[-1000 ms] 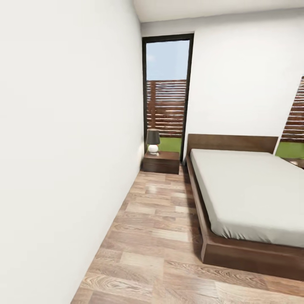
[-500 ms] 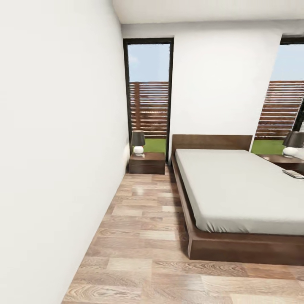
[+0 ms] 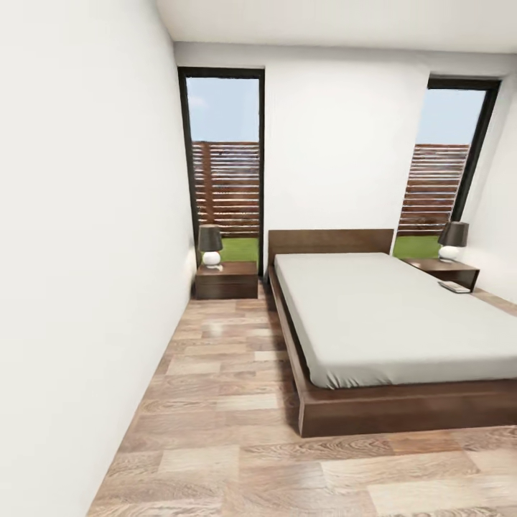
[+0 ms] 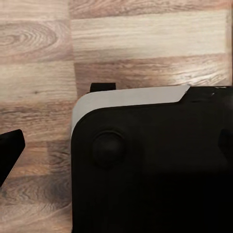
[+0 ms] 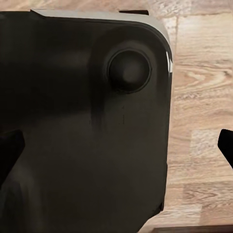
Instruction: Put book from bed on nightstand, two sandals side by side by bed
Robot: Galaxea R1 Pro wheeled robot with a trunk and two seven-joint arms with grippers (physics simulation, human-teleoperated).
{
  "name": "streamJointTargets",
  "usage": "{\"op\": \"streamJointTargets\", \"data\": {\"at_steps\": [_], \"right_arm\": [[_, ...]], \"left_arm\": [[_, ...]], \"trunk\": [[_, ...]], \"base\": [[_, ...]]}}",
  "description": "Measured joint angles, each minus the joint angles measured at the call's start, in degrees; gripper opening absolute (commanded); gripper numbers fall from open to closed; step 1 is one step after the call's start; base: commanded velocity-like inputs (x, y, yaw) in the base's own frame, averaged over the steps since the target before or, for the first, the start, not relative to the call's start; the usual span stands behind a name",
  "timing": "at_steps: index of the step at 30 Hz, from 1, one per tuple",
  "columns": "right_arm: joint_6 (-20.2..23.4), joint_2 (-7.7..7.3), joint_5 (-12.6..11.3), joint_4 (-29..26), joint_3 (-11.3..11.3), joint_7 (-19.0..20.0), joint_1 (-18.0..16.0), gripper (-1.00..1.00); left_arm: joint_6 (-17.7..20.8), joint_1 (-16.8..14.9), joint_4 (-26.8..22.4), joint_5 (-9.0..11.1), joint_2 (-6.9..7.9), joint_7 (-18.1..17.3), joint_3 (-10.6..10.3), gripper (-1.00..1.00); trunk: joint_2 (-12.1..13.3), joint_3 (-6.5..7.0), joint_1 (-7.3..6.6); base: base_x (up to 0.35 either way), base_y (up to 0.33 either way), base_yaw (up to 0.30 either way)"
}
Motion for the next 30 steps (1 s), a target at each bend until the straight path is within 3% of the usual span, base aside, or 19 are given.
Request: {"op": "streamJointTargets", "data": {"at_steps": [30], "right_arm": [[-0.01, 0.16, 0.00, 0.00, 0.08, 0.02, 0.00, 1.00]], "left_arm": [[-0.16, 0.00, 0.05, -0.16, 0.00, 0.00, -0.08, 1.00]], "trunk": [[0.00, 1.17, 0.00]], "base": [[0.000, 0.000, -0.236]]}}
